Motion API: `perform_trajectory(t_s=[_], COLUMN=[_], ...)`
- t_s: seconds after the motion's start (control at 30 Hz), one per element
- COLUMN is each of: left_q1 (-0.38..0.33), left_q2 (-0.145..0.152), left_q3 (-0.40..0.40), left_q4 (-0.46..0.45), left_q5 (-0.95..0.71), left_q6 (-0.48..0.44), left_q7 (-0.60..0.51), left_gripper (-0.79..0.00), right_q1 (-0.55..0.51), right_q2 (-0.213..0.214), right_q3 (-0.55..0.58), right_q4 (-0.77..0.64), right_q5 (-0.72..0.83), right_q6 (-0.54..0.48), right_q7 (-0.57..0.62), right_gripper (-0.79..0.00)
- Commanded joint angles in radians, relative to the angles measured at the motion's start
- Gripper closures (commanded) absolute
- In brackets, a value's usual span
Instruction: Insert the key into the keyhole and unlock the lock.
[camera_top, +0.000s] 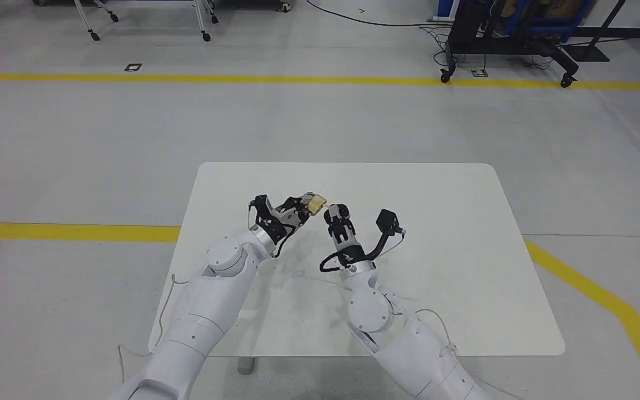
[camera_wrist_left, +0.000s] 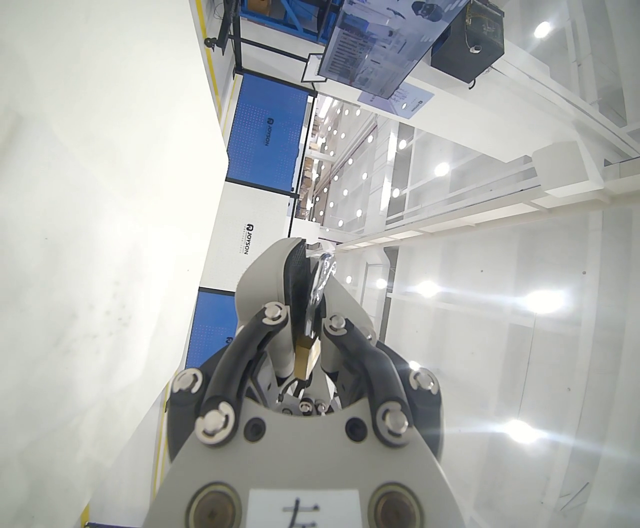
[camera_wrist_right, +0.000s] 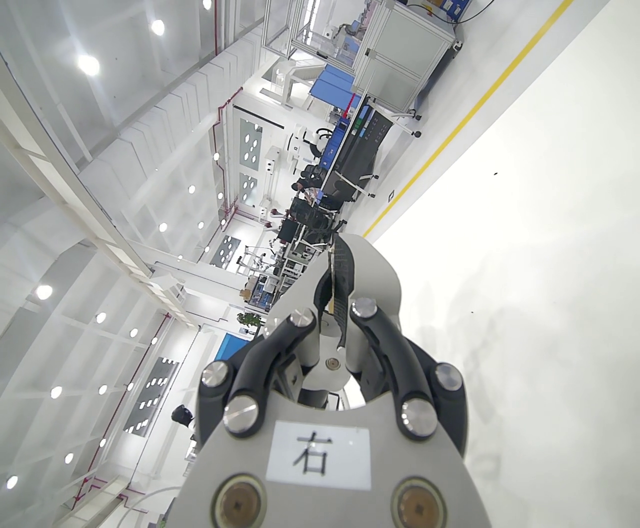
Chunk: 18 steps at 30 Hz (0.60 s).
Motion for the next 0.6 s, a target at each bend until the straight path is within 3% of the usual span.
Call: perform_trajectory(t_s=[0.0, 0.57], left_q1=[0.001, 0.004], left_q2=[-0.001, -0.005], left_q3=[-0.001, -0.01], left_q4=[0.001, 0.001], left_q5=[-0.002, -0.006], left_q6=[-0.002, -0.015], left_q7=[0.001, 0.004], left_gripper=[0.0, 0.0], right_q1=[0.0, -0.035], right_q2=[-0.003, -0.018], right_q3=[0.002, 0.032], right_q4=[0.002, -0.023], right_q5=[-0.001, -0.04], right_q6=[0.003, -0.009], right_q7=[-0.002, 0.016], right_gripper=[0.0, 0.0])
